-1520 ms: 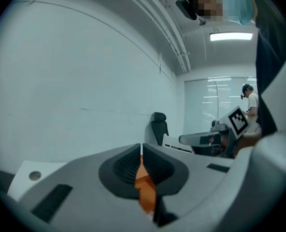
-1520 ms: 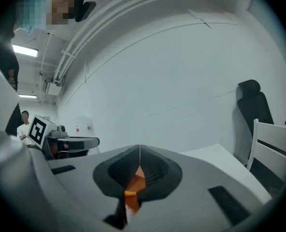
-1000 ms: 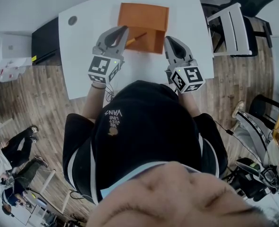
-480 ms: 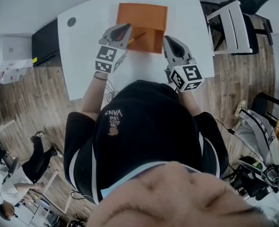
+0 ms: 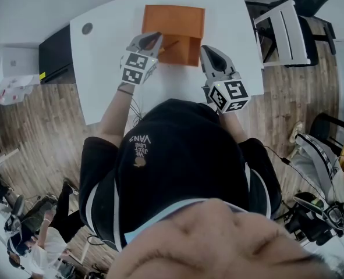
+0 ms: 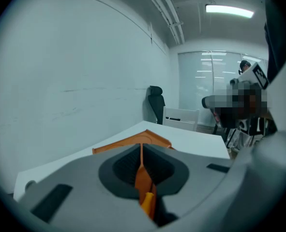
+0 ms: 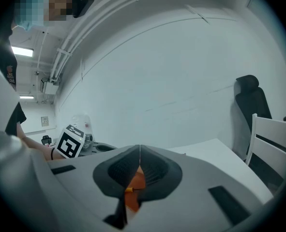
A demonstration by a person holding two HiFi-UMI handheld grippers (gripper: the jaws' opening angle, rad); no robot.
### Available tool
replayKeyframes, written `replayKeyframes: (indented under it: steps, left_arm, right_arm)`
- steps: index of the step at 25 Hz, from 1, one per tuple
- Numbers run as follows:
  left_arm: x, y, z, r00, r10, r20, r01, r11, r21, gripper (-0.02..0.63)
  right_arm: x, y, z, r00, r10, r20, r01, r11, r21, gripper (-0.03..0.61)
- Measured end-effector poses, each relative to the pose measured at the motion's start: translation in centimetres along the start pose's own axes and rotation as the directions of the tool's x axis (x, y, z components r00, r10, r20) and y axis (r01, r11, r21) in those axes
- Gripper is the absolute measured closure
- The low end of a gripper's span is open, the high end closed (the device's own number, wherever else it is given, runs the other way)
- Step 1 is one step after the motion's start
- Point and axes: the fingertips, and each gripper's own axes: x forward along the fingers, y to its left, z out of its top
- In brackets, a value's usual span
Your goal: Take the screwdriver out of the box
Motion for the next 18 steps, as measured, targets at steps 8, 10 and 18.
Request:
replayKeyframes:
  steps: [8,10,18]
  left_arm:
    - [1.6,-0.1,-2.7,0.995,-0.021,-0.095,0.022,1.0,0.003,0.588]
    - [2.0,-0.1,-3.3,0.993,-0.032,-0.114,0.033,0.999,0.006,0.588]
    - [3.4,-1.2,-5.7,0.97,-0.101,-0.222,0.105,0.995,0.004,0.588]
  right_arm:
    - [0.0,-0.1,-0.3,1.0,0.0,-0.009,0.0,1.0,0.002,0.566]
    - [0.1,-0.2,-0.4,1.0,0.0,-0.01,0.0,1.0,0.003,0.566]
    - [-0.1,-0.5,-0.5,1.0,-0.005,-0.012,0.005,1.0,0.008,0.566]
